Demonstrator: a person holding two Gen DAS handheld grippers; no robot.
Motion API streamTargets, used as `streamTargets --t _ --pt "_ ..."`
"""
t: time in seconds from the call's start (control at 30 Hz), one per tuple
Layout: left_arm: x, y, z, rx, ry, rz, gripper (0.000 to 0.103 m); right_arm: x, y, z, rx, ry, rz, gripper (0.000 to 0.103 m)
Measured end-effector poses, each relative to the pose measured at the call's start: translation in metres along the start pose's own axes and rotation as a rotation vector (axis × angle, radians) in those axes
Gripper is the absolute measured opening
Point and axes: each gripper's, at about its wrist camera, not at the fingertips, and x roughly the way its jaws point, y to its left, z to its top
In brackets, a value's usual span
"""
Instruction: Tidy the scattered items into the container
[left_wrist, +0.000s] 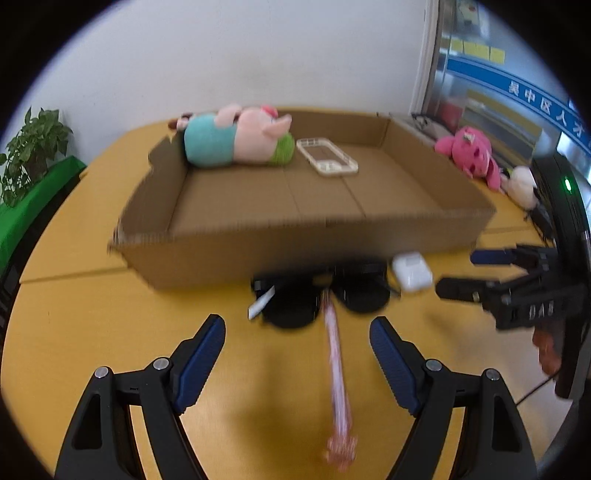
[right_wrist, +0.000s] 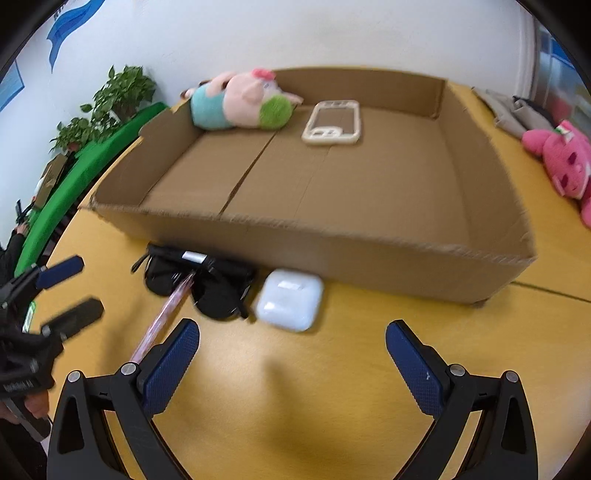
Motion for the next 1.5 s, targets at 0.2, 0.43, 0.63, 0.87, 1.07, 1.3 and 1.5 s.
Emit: streamTargets --t 0.2,0.43,0.63,0.87,1.07,1.3,1.5 --pt "0.007 -0.003 -0.046 -0.004 0.117 -0.045 0.080 0.017 0.043 -0.010 -0.030 0.059 0.094 0.102" --pt "0.018 -0.003 -0.056 -0.021 0.158 0.000 0.078 0.043 0.079 -0.010 -0.022 0.137 0.177 0.095" --pt "0.017 -0.011 -0.057 0.019 0.160 0.031 0.067 0.061 0.103 -0.002 -0.044 0.147 0.130 0.087" --pt "0.010 -0.020 -0.057 0.044 0.154 -0.001 0.036 0.069 0.127 -0.006 -0.150 0.136 0.017 0.068" --pt "0.011 -0.029 -0.050 0.038 0.172 -0.024 0.019 0.067 0.132 -0.007 -0.155 0.140 0.029 0.031" --pt "0.002 -0.038 -0.054 0.021 0.203 -0.059 0.019 0.057 0.125 -0.013 -0.101 0.168 0.113 0.022" --pt "-0.020 -0.040 -0.053 -0.003 0.184 -0.030 0.019 0.044 0.127 -0.015 -0.065 0.178 0.207 0.019"
